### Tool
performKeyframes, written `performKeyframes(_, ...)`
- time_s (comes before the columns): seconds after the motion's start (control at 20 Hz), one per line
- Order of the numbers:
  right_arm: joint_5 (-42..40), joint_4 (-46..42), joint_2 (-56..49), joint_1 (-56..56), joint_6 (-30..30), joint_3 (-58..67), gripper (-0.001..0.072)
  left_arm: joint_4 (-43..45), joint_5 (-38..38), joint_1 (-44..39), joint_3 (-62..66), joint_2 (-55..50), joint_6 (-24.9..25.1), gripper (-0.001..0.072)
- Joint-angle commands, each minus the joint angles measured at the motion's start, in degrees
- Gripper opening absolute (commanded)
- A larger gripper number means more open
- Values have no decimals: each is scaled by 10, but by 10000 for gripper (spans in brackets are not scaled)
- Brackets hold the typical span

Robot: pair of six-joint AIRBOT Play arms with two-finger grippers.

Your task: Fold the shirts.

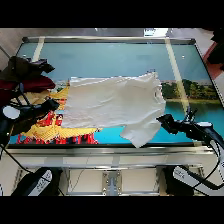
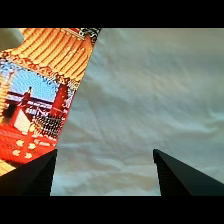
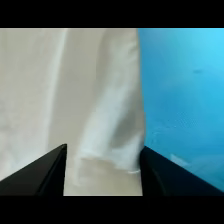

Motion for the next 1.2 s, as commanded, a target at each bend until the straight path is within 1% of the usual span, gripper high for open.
performKeyframes(0.0,-32,10,-12,33,-5,-1,350,-5,-5,0,0,0,2,695)
performKeyframes(0.1,-25,45,-12,33,-14,1,81,-4,-9,0,0,0,11,695)
performKeyframes(0.15,-14,55,-10,33,-32,10,34,-4,-9,0,0,0,11,695)
performKeyframes(0.25,14,54,-2,33,-36,38,34,6,-9,0,0,0,4,695)
performKeyframes(0.3,23,53,2,33,-35,52,33,37,-5,0,-3,0,-32,695)
performKeyframes(0.35,35,53,7,33,-35,66,33,91,-1,0,-9,0,-96,695)
performKeyframes(0.4,45,53,12,33,-35,77,34,143,-5,0,-19,0,-178,695)
performKeyframes(0.45,53,54,17,33,-35,85,34,177,-17,1,-33,0,-252,695)
performKeyframes(0.5,58,53,22,33,-35,90,34,175,-35,1,-49,0,-279,694)
performKeyframes(0.55,60,53,26,33,-35,93,33,150,-56,1,-66,0,-279,694)
performKeyframes(0.6,62,53,27,33,-35,95,33,104,-65,1,-84,0,-277,694)
performKeyframes(0.65,65,53,27,33,-35,94,34,45,-59,0,-103,0,-266,694)
performKeyframes(0.7,72,53,27,33,-36,94,34,-3,-37,0,-122,0,-254,694)
performKeyframes(0.75,77,53,27,33,-36,94,34,-34,-10,0,-140,0,-253,694)
performKeyframes(0.8,82,53,27,33,-38,94,34,-47,3,0,-155,-3,-257,694)
performKeyframes(0.9,85,53,27,33,-38,94,34,-50,3,0,-176,-8,-263,694)
performKeyframes(0.95,85,53,27,33,-38,94,34,-50,15,0,-188,-9,-275,694)
performKeyframes(1.1,90,54,27,33,-38,94,34,-82,87,0,-201,-9,-276,688)
performKeyframes(1.15,90,54,27,33,-38,94,34,-94,104,0,-201,-9,-274,637)
